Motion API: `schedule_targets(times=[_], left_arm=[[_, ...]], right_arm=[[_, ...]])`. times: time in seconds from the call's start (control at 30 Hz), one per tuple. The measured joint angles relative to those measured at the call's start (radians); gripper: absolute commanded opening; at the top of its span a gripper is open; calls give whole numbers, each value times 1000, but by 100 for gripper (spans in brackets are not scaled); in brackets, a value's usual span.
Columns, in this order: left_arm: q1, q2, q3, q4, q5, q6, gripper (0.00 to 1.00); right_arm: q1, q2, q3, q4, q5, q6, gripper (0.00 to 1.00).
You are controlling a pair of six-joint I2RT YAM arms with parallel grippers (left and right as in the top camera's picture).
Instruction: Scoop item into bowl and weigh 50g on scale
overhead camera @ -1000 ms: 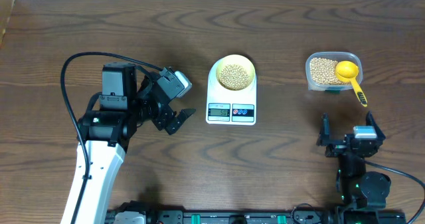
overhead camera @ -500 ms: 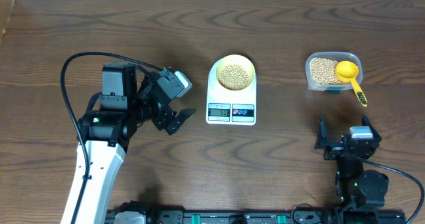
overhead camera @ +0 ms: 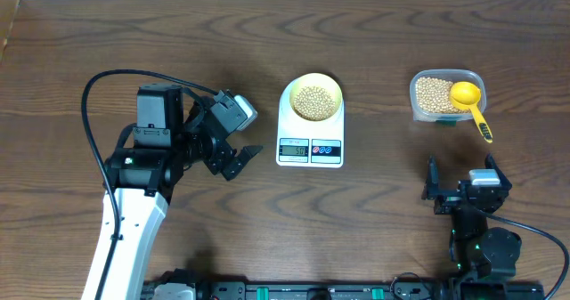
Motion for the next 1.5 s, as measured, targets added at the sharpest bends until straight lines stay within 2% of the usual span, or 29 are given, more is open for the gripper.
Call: schedule_targets(times=[1.33,1.5], left_arm=[[0,-2,0,-3,0,0,96],[0,-60,0,-94,0,0,96]], right_arm=[[0,0,0,0,0,0,99],[0,0,0,0,-1,0,99]])
